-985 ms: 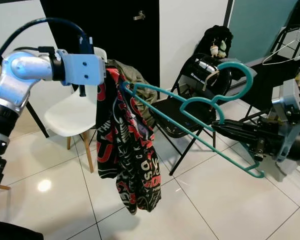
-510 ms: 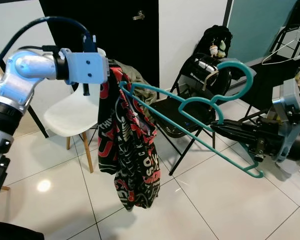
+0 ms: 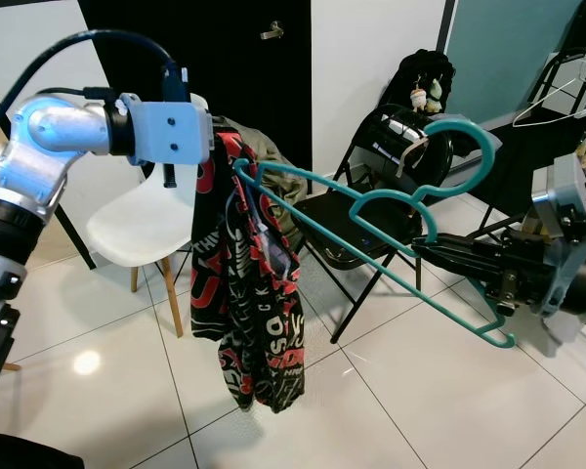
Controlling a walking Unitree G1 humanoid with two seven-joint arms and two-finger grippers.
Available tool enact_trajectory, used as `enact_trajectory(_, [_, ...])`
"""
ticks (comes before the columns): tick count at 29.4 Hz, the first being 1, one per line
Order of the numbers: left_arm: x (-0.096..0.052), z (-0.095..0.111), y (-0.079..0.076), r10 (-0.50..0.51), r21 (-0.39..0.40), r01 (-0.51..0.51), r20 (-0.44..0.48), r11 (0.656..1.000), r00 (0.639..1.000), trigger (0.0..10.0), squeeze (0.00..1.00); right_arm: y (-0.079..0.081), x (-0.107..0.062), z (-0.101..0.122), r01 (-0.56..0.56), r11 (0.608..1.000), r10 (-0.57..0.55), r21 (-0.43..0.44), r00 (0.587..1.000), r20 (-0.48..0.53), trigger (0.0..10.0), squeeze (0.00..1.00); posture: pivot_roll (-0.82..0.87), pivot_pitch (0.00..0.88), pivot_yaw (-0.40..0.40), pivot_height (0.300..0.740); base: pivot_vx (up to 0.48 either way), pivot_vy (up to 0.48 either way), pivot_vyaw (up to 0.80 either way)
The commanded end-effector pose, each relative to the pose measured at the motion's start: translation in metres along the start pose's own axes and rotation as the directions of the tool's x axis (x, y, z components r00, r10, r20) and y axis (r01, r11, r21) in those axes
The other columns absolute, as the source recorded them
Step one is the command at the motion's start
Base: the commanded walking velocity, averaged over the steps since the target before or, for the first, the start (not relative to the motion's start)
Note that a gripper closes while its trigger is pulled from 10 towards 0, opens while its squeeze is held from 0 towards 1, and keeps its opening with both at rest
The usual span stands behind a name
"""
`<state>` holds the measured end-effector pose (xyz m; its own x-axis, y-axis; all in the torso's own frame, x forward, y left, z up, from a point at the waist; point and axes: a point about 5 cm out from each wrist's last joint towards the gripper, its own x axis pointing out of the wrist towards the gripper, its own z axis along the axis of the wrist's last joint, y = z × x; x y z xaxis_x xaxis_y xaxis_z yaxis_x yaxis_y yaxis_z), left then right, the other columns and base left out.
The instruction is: Hang hanger
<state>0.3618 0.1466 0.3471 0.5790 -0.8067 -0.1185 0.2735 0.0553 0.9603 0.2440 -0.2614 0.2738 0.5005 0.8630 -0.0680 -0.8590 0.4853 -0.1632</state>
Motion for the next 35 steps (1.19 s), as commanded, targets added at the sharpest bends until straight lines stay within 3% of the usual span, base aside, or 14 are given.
enact_trajectory(1, [-0.003,0.004,0.004,0.019,0.006,-0.019,0.022,1.0,1.0,10.0,0.0,0.0,0.001,0.001,0.0,1.0,0.0,-0.009,1.0,-0.002,10.0,0.0,-0.05,0.0,0.033,0.74,0.0,0.0,0.0])
enact_trajectory(19, [-0.005,0.01,0.008,0.02,0.01,-0.021,0.048,1.0,0.999,10.0,0.0,-0.002,0.004,-0.005,0.008,1.0,-0.009,-0.003,1.0,-0.028,10.0,0.0,-0.05,0.0,0.029,0.74,0.0,0.0,0.0])
enact_trajectory(35, [0.001,0.023,0.002,-0.023,-0.01,0.024,0.12,1.0,0.993,10.0,0.0,-0.003,0.013,-0.009,0.011,1.0,-0.011,-0.006,0.999,-0.04,10.0,0.0,-0.05,0.0,0.026,0.74,0.0,0.0,0.0])
